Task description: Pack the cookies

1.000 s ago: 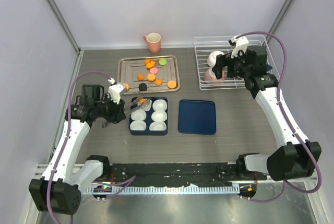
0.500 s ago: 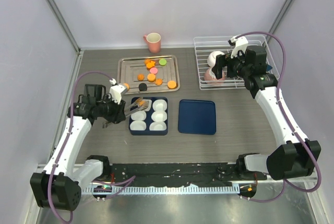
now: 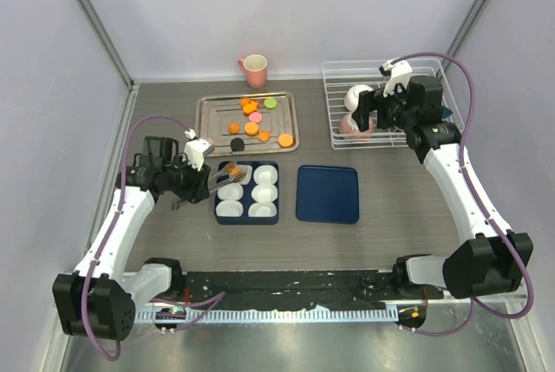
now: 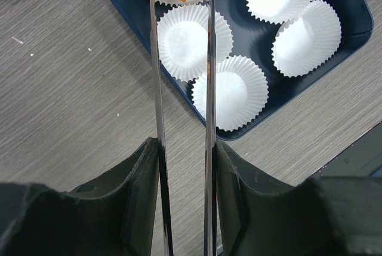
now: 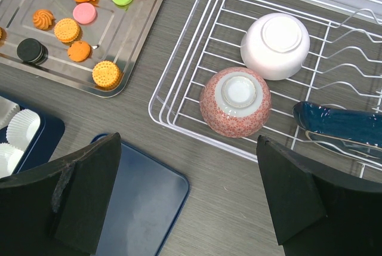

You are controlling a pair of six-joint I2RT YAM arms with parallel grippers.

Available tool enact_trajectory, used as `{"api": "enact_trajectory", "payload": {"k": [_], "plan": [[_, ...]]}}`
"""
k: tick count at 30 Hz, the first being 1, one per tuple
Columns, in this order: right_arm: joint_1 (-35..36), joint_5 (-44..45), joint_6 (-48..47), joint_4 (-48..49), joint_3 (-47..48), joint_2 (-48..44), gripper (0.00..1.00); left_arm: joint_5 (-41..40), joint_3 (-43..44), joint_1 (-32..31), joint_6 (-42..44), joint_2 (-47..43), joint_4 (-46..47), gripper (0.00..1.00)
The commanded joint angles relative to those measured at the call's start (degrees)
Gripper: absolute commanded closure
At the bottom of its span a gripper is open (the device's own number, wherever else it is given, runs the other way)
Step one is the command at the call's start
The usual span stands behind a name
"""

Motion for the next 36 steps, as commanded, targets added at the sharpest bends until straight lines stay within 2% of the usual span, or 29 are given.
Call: {"api": "enact_trajectory", "payload": {"k": [1,11,16,26,31,36], "plan": [[0.2,0.5,-0.6,1.8,0.3,0.0,0.00,0.8,1.0,-0.2,0.0,0.6,2.8,0.56],[0.2,0.5,-0.6,1.7,0.3,0.1,0.00,1.4,1.3,-0.2,0.0,1.5,3.4,0.49],[0.2,0.5,-0.6,1.7,0.4,0.2,0.00,1.5,1.8,-0.2,0.0,0.5,2.8,0.48],[0.2,0.4,-0.7,1.5,0.4,0.5,0.00,1.6,6.5,-0.2,-1.5,-7.2,-1.7,0.49],[0.2,0.2,-0.7,1.5,0.5,0.6,0.00,-2.1,8.6,-0.2,-4.2,-7.0,2.2,0.50],[0.2,0.3,-0.8,1.5,0.4,0.6,0.00,-7.1,9.8,-0.2,-5.9,-1.7,10.6,0.49]]}}
